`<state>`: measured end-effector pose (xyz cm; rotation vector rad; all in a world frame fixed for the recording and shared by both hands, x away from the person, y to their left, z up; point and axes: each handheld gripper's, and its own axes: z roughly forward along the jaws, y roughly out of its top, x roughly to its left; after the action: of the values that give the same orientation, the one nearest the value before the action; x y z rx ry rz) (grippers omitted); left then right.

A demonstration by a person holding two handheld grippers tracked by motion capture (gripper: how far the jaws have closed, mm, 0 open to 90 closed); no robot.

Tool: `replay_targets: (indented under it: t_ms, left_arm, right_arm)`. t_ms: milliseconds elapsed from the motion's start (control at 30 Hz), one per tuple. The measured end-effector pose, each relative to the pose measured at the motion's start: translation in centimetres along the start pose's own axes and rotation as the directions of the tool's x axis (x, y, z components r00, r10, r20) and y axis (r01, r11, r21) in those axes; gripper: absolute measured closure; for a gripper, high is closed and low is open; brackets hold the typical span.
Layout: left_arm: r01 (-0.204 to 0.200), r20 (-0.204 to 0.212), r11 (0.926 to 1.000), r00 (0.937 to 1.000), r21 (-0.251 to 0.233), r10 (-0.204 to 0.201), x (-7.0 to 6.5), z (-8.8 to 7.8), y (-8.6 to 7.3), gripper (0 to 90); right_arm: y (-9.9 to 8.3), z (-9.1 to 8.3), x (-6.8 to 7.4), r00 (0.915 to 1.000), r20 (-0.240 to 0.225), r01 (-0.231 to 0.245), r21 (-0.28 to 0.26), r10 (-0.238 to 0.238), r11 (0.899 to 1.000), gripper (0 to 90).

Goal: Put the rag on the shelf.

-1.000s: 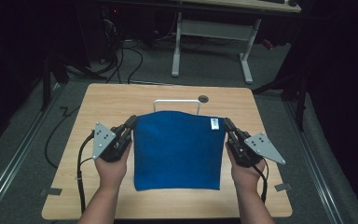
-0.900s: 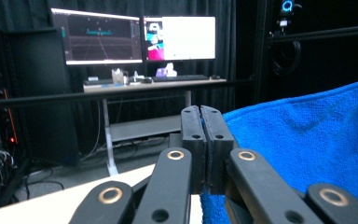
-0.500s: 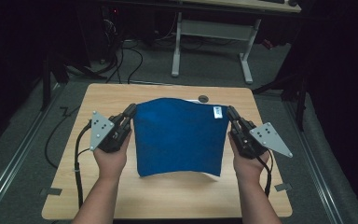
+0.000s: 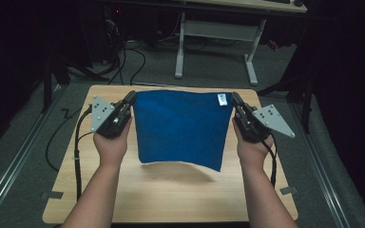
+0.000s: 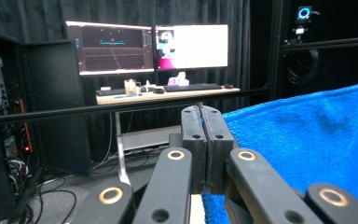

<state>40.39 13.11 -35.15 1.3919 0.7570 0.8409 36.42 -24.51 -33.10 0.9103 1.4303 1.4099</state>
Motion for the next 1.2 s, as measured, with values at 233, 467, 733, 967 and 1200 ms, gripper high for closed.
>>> replay_targets:
  t_ms: [233, 467, 733, 967, 1200]
  left_arm:
    - [-0.011, -0.027, 0.9995, 0.9996, 0.029, 0.012, 1.6, 2.5, 0.4, 89.4]
    - [-0.062, -0.057, 0.9959, 0.9962, 0.066, 0.066, 2.5, 4.9, 1.1, 89.4]
    - [-0.094, -0.069, 0.9909, 0.9924, 0.096, 0.101, 3.8, 7.4, 1.8, 89.4]
    - [-0.126, -0.065, 0.9793, 0.9884, 0.159, 0.137, 4.2, 9.9, 0.0, 89.4]
    - [-0.061, -0.044, 0.9656, 0.9963, 0.253, 0.074, 4.4, 11.4, -4.5, 89.4]
  right_arm:
    - [0.9, 2.5, -0.7, 1.0000, 0.006, 0.004, 0.024, -0.004, 1.000, 89.0]
    - [1.6, 5.1, -1.4, 0.9995, 0.026, 0.015, 0.058, -0.017, 0.998, 89.0]
    - [1.9, 7.8, -2.3, 0.9974, 0.049, 0.048, 0.082, -0.052, 0.995, 89.0]
    - [-0.1, 10.6, -3.5, 0.9952, 0.063, 0.064, 0.162, -0.075, 0.985, 89.0]
    - [-4.1, 11.9, -4.1, 0.9947, 0.072, 0.053, 0.256, -0.074, 0.965, 89.0]
